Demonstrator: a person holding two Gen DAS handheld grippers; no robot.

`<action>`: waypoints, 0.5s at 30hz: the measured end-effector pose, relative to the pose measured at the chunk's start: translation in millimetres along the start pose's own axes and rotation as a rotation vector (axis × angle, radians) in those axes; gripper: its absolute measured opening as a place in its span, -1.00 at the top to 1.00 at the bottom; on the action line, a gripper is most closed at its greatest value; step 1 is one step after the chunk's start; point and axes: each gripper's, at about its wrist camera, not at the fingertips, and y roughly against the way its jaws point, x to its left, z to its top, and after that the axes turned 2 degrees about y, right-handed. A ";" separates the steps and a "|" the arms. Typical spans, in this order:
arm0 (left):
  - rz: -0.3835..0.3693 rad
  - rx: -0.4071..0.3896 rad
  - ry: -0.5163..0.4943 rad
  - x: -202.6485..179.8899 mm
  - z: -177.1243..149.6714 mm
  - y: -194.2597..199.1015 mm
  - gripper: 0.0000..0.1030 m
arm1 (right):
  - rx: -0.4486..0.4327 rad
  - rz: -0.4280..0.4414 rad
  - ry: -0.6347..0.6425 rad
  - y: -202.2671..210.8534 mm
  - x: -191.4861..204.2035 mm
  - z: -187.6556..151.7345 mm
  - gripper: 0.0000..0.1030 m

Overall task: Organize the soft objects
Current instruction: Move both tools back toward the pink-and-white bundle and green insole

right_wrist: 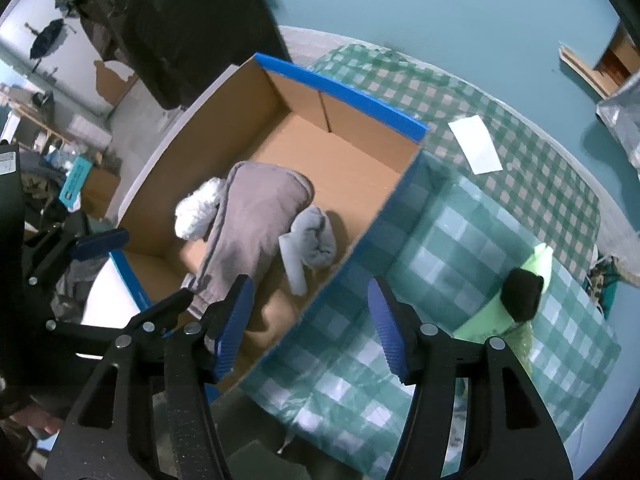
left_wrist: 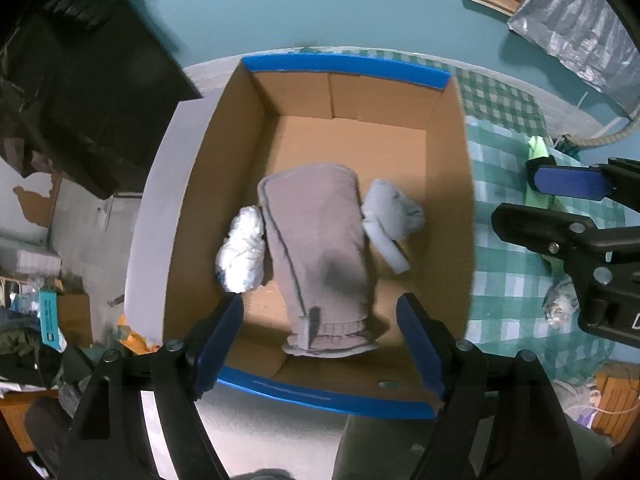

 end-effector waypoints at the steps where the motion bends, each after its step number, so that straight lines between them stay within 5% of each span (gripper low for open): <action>1: -0.001 -0.003 -0.009 -3.2 0.7 1.4 -0.55 | -0.003 -0.002 -0.006 2.8 -2.6 -2.0 -0.18; 15: -0.023 -0.030 -0.145 -55.7 10.6 15.8 -0.55 | -0.028 -0.054 -0.117 41.9 -53.7 -47.2 -0.24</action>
